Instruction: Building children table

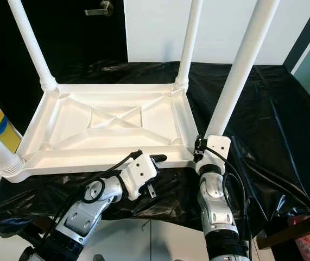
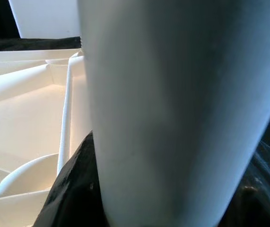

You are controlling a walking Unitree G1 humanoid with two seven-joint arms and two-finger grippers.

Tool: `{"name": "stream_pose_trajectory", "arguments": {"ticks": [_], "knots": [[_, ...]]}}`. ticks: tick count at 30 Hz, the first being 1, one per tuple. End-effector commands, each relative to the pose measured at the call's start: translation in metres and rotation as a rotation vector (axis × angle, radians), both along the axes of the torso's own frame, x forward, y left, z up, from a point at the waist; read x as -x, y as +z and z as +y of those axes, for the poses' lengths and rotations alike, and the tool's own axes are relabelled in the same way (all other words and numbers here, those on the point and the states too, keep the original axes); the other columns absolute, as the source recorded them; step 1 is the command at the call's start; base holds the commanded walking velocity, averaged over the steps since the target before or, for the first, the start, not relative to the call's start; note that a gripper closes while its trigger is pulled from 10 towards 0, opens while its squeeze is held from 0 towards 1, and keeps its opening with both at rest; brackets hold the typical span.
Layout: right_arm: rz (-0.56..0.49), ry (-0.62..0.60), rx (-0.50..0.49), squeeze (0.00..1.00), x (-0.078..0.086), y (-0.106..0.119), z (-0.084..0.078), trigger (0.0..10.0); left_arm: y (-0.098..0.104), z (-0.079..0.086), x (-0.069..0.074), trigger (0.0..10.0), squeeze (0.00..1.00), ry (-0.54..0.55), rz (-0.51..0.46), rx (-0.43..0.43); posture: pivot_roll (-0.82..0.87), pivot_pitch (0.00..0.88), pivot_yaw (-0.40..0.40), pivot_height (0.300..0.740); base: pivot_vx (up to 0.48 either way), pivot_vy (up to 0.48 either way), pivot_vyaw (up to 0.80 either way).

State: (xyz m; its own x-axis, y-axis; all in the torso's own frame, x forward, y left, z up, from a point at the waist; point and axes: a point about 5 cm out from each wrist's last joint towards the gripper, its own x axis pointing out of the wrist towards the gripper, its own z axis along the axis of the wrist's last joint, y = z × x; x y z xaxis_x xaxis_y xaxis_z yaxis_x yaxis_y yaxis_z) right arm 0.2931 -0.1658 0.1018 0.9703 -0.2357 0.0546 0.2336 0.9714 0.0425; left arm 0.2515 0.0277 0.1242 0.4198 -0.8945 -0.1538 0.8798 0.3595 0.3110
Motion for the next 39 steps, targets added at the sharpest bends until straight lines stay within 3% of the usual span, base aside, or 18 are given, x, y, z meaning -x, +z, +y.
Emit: {"name": "stream_pose_trajectory", "arguments": {"ticks": [1,2,9,18,19,20,23,27,39], "knots": [[0.087,-0.049,0.005,0.53,0.008,-0.018,-0.007,10.0,-0.004,0.001,-0.002,10.0,0.00,0.064,-0.001,-0.005,-0.02,0.029,-0.055,0.740,0.000,0.000,0.00],[0.082,-0.048,0.006,1.00,0.009,-0.017,-0.008,10.0,-0.003,0.001,-0.002,10.0,0.00,0.063,-0.001,-0.004,-0.02,0.029,-0.054,0.740,0.000,0.000,0.00],[0.064,-0.025,0.026,1.00,0.011,-0.014,-0.009,10.0,-0.003,0.000,-0.002,10.0,0.00,0.062,-0.002,-0.003,-0.03,0.030,-0.053,0.740,0.000,0.000,0.00],[0.026,0.098,0.073,1.00,0.021,-0.014,-0.015,10.0,-0.004,0.001,-0.001,10.0,0.00,0.056,0.000,-0.007,-0.03,0.032,-0.052,0.740,0.000,0.000,0.00],[0.025,0.143,0.077,0.76,0.023,-0.014,-0.017,10.0,-0.004,0.001,-0.001,10.0,0.00,0.055,0.000,-0.009,-0.03,0.033,-0.051,0.740,0.000,0.000,0.00],[0.022,0.189,0.082,0.00,0.024,-0.014,-0.018,10.0,-0.004,0.001,-0.001,10.0,0.00,0.054,-0.001,-0.011,-0.03,0.033,-0.050,0.740,0.000,0.000,0.00],[0.022,0.227,0.077,0.00,0.025,-0.014,-0.019,10.0,-0.003,0.001,-0.001,10.0,0.00,0.054,-0.001,-0.011,-0.03,0.033,-0.050,0.740,0.000,0.000,0.00],[0.010,0.364,0.076,0.00,0.019,-0.010,-0.023,10.0,-0.003,0.001,-0.002,10.0,0.00,0.051,-0.003,-0.010,-0.03,0.032,-0.043,0.740,0.000,0.000,0.00],[-0.001,0.572,0.206,0.00,-0.005,0.006,-0.027,10.0,-0.002,0.001,-0.002,10.0,0.00,0.039,-0.002,-0.017,-0.02,0.032,-0.034,0.740,0.000,0.000,0.00]]}}
